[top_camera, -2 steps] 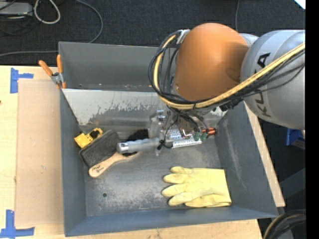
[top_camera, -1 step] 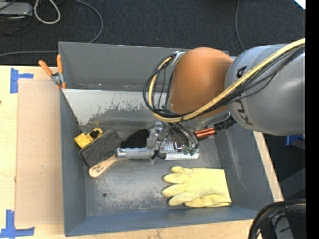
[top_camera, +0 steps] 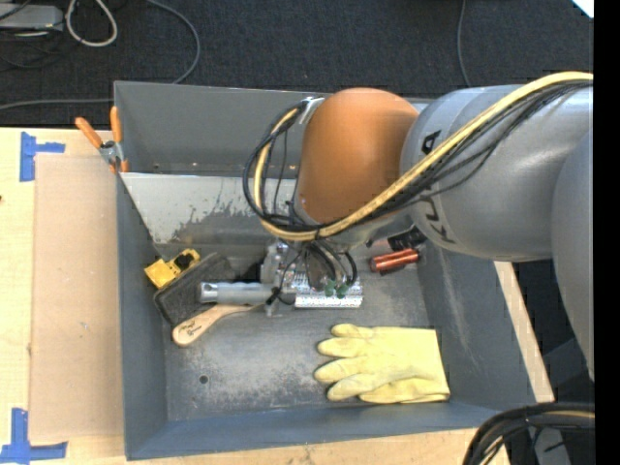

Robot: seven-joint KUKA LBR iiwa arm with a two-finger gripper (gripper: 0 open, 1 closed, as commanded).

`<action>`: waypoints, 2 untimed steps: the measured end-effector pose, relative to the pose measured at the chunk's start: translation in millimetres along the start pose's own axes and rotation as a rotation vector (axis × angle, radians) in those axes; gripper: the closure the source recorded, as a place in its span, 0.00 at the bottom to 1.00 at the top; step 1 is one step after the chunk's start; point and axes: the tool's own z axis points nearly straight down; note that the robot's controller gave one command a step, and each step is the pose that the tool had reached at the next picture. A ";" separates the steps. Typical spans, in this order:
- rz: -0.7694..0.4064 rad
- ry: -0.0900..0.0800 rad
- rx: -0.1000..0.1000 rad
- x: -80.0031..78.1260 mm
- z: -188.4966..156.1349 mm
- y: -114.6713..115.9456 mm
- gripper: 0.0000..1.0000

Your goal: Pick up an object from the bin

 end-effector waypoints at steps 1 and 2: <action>0.018 -0.001 0.001 0.6 1.6 -2.6 1.00; -0.176 0.004 0.003 7.7 -89.7 1.7 1.00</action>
Offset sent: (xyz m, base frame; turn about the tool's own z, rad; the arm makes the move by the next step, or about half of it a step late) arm -0.0098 0.0029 0.1079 -0.1958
